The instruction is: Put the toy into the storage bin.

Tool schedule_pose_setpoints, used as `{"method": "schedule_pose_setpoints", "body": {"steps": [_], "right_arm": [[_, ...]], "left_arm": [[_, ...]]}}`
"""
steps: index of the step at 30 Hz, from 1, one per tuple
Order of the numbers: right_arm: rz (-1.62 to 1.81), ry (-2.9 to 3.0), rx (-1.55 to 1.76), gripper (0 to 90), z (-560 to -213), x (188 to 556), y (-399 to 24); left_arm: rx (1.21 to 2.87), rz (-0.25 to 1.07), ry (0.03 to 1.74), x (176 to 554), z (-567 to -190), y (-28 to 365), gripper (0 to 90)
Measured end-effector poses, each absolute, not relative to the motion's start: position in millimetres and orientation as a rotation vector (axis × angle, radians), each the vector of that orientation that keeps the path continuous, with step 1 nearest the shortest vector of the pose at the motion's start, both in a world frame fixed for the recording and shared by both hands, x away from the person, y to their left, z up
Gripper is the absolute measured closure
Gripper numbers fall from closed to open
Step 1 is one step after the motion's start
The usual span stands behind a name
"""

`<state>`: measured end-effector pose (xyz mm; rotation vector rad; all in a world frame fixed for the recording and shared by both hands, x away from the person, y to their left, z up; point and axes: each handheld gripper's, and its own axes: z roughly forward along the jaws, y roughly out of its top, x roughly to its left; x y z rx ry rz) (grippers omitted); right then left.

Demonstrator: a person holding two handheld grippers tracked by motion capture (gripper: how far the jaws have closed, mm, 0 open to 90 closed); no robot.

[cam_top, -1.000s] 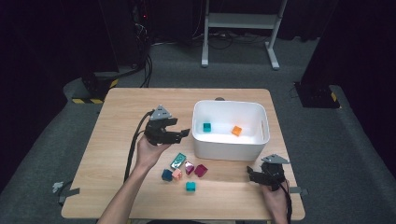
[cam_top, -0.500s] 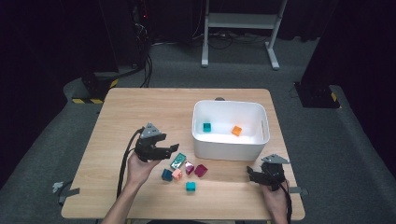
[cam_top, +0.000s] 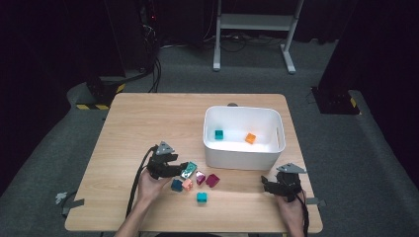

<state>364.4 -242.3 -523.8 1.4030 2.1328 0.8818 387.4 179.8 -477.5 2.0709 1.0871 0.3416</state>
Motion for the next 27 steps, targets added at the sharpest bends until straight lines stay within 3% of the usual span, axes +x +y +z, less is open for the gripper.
{"method": "schedule_pose_setpoints", "body": {"steps": [27], "right_arm": [[0.882, 2.133, 1.403, 19.3, -523.8, 364.4, -242.3]], "left_arm": [[2.148, 0.249, 1.129, 405.3, -506.4, 173.8, 74.0]]}}
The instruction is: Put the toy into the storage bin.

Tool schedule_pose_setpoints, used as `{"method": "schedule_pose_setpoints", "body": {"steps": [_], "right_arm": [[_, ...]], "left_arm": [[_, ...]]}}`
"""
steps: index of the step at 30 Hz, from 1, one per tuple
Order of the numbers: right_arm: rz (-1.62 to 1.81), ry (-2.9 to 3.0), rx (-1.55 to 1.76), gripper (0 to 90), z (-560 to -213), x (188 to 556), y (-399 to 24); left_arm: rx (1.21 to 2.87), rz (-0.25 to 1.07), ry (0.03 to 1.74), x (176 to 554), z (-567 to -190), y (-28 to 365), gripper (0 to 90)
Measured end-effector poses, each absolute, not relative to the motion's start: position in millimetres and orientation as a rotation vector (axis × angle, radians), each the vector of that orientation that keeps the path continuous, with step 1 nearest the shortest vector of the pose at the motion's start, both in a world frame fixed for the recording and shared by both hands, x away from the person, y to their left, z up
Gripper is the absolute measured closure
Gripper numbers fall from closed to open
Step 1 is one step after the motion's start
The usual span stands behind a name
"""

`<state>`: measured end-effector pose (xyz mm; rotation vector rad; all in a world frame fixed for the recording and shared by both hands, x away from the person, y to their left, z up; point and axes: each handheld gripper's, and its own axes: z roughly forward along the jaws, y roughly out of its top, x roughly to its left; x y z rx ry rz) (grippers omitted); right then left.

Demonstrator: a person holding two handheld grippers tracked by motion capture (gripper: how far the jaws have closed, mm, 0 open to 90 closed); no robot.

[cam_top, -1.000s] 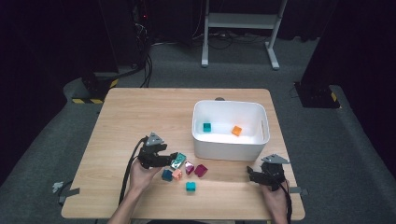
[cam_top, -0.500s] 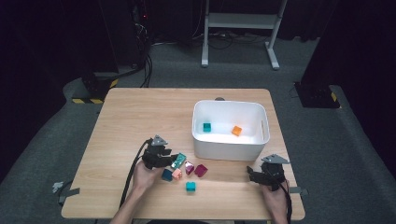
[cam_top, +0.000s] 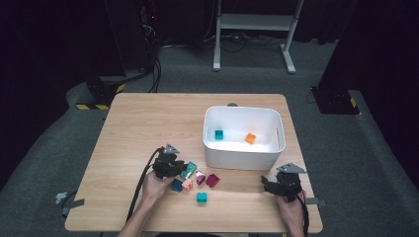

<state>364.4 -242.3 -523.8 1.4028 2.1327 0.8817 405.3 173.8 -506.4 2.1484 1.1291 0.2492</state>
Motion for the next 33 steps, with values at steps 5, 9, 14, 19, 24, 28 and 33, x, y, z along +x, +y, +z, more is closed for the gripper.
{"method": "schedule_pose_setpoints", "body": {"steps": [5, 9, 14, 19, 24, 28, 33], "right_arm": [[0.882, 2.133, 1.403, 19.3, -523.8, 364.4, -242.4], [0.882, 2.133, 1.402, 19.3, -523.8, 364.4, -242.4], [0.882, 2.133, 1.403, 19.3, -523.8, 364.4, -242.4], [0.882, 2.133, 1.403, 19.3, -523.8, 364.4, -242.4], [0.882, 2.132, 1.401, 19.3, -523.8, 364.5, -242.4], [0.882, 2.133, 1.403, 19.3, -523.8, 364.4, -242.4], [0.882, 2.133, 1.402, 19.3, -523.8, 364.4, -242.4]], "left_arm": [[2.149, 0.259, 1.123, 405.6, -506.2, 172.8, 79.4], [2.150, 0.269, 1.123, 406.0, -506.7, 173.2, 83.1], [2.153, 0.278, 1.112, 405.8, -506.9, 172.3, 86.6], [2.151, 0.282, 1.103, 405.3, -506.2, 172.0, 87.3], [2.139, 0.283, 1.094, 404.7, -504.7, 172.7, 89.0], [2.144, 0.282, 1.095, 405.0, -504.8, 173.3, 89.1], [2.137, 0.287, 1.091, 404.6, -503.7, 173.2, 89.3]]}}
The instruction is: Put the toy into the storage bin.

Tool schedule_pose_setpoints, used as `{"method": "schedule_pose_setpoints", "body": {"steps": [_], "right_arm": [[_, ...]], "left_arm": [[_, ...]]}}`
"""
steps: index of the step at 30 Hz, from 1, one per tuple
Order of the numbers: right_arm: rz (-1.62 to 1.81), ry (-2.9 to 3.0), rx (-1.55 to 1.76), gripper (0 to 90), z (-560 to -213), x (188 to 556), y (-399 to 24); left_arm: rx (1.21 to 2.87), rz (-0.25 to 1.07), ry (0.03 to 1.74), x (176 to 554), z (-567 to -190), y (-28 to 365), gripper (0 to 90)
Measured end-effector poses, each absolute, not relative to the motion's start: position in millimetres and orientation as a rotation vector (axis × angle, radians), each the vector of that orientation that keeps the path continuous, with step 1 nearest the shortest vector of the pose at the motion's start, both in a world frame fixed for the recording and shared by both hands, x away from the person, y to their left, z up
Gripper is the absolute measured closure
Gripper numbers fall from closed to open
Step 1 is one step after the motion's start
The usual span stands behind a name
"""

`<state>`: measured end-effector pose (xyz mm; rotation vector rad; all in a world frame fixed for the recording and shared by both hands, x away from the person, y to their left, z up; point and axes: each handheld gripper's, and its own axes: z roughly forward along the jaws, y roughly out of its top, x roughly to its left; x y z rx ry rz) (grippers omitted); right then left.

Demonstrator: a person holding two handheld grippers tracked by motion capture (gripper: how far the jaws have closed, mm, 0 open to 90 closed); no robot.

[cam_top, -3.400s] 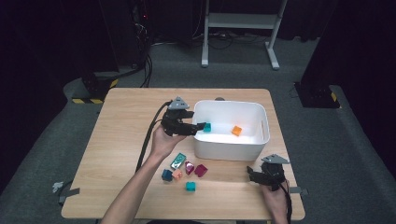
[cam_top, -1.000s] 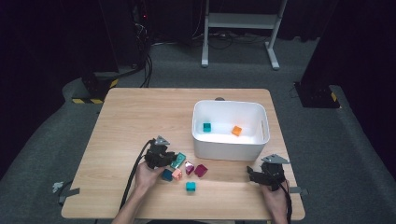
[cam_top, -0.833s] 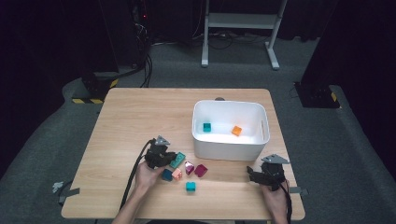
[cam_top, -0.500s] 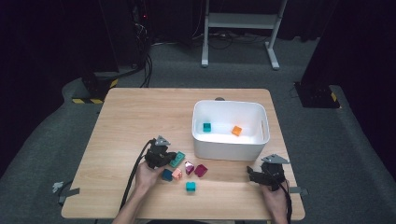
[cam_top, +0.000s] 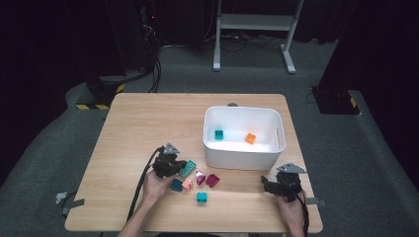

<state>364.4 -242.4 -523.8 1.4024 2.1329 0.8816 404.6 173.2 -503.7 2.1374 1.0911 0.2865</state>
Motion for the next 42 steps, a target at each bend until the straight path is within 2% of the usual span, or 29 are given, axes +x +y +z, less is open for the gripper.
{"method": "schedule_pose_setpoints", "body": {"steps": [13, 42], "right_arm": [[0.882, 2.133, 1.403, 19.3, -523.7, 364.4, -242.4], [0.882, 2.133, 1.403, 19.3, -523.8, 364.4, -242.4]], "left_arm": [[2.093, 0.293, 1.080, 403.2, -487.8, 180.5, 89.3], [2.029, 0.311, 0.981, 408.6, -415.6, 183.2, 89.3]]}}
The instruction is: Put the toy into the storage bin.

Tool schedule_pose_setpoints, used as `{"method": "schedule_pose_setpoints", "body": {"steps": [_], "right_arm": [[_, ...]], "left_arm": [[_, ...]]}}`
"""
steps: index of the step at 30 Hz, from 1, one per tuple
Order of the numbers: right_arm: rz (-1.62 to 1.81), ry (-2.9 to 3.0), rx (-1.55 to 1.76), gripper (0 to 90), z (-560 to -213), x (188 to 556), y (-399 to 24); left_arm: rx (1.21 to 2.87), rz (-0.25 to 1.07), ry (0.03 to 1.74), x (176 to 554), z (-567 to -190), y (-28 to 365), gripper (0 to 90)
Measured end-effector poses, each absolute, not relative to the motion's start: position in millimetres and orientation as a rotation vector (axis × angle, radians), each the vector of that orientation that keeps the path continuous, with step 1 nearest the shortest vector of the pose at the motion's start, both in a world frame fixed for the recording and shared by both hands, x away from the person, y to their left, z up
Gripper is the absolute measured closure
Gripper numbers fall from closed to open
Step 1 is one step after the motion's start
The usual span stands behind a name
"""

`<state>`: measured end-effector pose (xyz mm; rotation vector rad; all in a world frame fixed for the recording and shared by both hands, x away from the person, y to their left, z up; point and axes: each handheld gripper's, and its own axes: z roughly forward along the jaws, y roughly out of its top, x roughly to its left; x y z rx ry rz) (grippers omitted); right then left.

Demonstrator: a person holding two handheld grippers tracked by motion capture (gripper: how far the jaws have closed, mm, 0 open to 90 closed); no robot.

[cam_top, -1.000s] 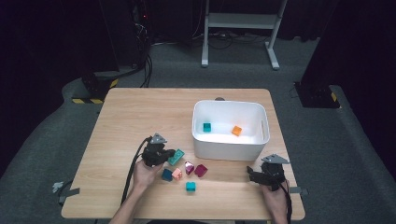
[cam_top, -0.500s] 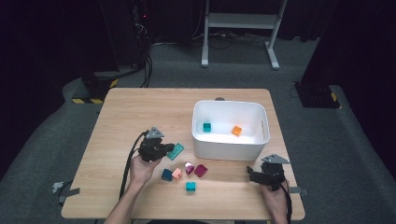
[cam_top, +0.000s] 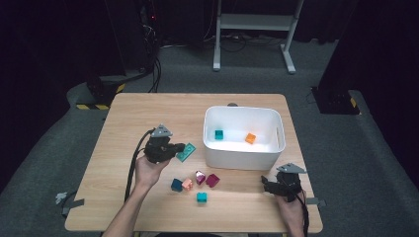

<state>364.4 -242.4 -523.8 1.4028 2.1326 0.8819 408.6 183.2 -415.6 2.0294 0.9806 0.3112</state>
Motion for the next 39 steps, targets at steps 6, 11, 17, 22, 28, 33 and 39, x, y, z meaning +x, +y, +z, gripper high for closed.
{"method": "schedule_pose_setpoints", "body": {"steps": [6, 11, 17, 22, 28, 33, 39], "right_arm": [[0.882, 2.133, 1.403, 19.3, -523.7, 364.4, -242.4], [0.882, 2.133, 1.403, 19.3, -523.8, 364.4, -242.4], [0.882, 2.133, 1.403, 19.3, -523.8, 364.4, -242.4], [0.882, 2.132, 1.402, 19.3, -523.8, 364.5, -242.4], [0.882, 2.133, 1.403, 19.3, -523.8, 364.4, -242.4], [0.882, 2.133, 1.403, 19.3, -523.8, 364.4, -242.4], [0.882, 2.133, 1.402, 19.3, -523.8, 364.4, -242.4]], "left_arm": [[2.017, 0.306, 0.956, 411.6, -397.3, 180.9, 89.3], [2.015, 0.309, 0.933, 414.7, -381.7, 179.2, 89.2], [2.013, 0.301, 0.914, 418.4, -367.8, 175.8, 89.2], [2.002, 0.288, 0.897, 422.2, -357.0, 172.3, 89.2], [2.002, 0.283, 0.870, 429.3, -344.5, 163.4, 89.2], [2.008, 0.278, 0.855, 435.2, -339.0, 154.2, 89.2], [1.997, 0.265, 0.831, 439.8, -334.9, 145.2, 89.1]]}}
